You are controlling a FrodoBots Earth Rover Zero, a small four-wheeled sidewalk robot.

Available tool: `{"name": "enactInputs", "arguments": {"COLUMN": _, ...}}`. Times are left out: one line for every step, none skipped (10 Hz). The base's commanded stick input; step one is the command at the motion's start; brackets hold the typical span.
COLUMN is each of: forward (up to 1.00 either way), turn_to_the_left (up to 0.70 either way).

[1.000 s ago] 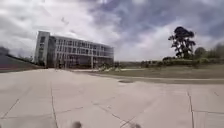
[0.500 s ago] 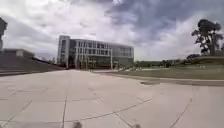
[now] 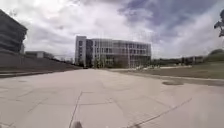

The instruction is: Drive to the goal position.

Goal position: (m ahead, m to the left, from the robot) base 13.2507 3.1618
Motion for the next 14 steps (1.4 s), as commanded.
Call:
{"name": "enactInputs", "arguments": {"forward": 0.54, "turn_to_the_left": 0.0}}
{"name": "enactInputs", "arguments": {"forward": 0.59, "turn_to_the_left": 0.0}}
{"name": "enactInputs", "arguments": {"forward": 0.64, "turn_to_the_left": 0.0}}
{"name": "enactInputs", "arguments": {"forward": 0.67, "turn_to_the_left": 0.0}}
{"name": "enactInputs", "arguments": {"forward": 0.7, "turn_to_the_left": 0.01}}
{"name": "enactInputs", "arguments": {"forward": 0.7, "turn_to_the_left": 0.03}}
{"name": "enactInputs", "arguments": {"forward": 0.7, "turn_to_the_left": 0.12}}
{"name": "enactInputs", "arguments": {"forward": 0.7, "turn_to_the_left": 0.3}}
{"name": "enactInputs", "arguments": {"forward": 0.7, "turn_to_the_left": 0.33}}
{"name": "enactInputs", "arguments": {"forward": 0.7, "turn_to_the_left": 0.02}}
{"name": "enactInputs", "arguments": {"forward": 0.7, "turn_to_the_left": 0.0}}
{"name": "enactInputs", "arguments": {"forward": 0.7, "turn_to_the_left": 0.0}}
{"name": "enactInputs", "arguments": {"forward": 0.7, "turn_to_the_left": 0.0}}
{"name": "enactInputs", "arguments": {"forward": 0.7, "turn_to_the_left": 0.0}}
